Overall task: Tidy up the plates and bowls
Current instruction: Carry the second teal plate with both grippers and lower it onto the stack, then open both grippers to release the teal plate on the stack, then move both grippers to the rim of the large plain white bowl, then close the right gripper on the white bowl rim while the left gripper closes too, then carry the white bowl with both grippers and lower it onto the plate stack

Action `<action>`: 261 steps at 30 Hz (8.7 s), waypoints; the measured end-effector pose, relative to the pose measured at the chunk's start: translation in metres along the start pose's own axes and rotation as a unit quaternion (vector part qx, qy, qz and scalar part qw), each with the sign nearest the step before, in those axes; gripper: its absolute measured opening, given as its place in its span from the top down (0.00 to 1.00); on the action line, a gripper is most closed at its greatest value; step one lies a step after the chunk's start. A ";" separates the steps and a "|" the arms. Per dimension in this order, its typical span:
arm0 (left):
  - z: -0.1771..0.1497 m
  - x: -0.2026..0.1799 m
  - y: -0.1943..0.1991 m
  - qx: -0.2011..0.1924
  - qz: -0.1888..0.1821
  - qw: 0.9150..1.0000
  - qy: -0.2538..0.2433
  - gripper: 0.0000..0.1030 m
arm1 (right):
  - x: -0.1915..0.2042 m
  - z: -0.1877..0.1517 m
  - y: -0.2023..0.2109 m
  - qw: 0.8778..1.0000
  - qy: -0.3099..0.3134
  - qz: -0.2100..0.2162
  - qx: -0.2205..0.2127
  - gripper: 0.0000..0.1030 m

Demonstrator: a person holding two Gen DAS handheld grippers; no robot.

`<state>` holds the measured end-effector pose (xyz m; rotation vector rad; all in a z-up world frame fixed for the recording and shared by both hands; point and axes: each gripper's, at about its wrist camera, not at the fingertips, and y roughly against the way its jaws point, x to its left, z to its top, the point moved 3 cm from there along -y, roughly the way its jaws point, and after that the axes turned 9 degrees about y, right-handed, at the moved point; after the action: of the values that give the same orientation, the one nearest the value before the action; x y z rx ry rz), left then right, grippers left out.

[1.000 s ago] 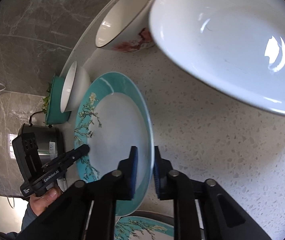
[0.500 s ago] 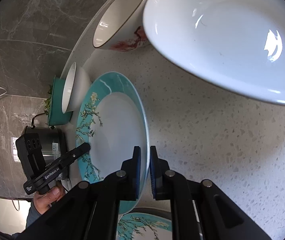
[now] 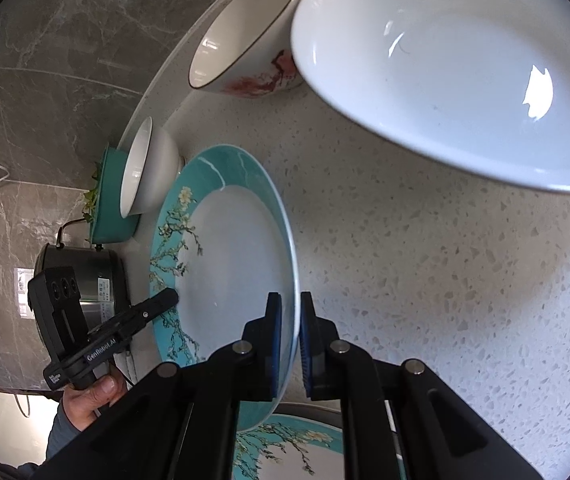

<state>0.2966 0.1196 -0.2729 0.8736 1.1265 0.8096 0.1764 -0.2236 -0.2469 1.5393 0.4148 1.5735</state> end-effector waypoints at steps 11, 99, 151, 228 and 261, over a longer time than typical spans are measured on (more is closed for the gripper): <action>0.014 0.005 0.003 0.006 0.005 1.000 0.002 0.87 | -0.005 0.003 0.001 1.000 -0.005 0.016 0.014 0.84; -0.208 -0.120 0.026 -0.001 0.058 0.996 -0.072 0.85 | -0.015 -0.151 0.085 0.970 0.154 -0.187 0.031 0.79; 0.005 -0.196 0.051 -0.090 -0.006 0.987 -0.136 0.01 | -0.063 -0.005 0.196 0.974 -0.038 -0.095 -0.200 0.12; -0.011 -0.186 0.053 -0.102 0.060 0.992 -0.048 0.90 | 0.021 0.049 0.075 0.992 0.109 -0.050 -0.042 0.81; -0.136 0.066 0.108 -0.072 0.094 0.986 0.116 0.89 | 0.172 -0.018 -0.125 0.965 0.224 -0.063 0.122 0.81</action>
<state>0.1699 0.2481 -0.2291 0.7866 1.1833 1.1580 0.2280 -0.0166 -0.2342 1.2906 0.9707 1.8174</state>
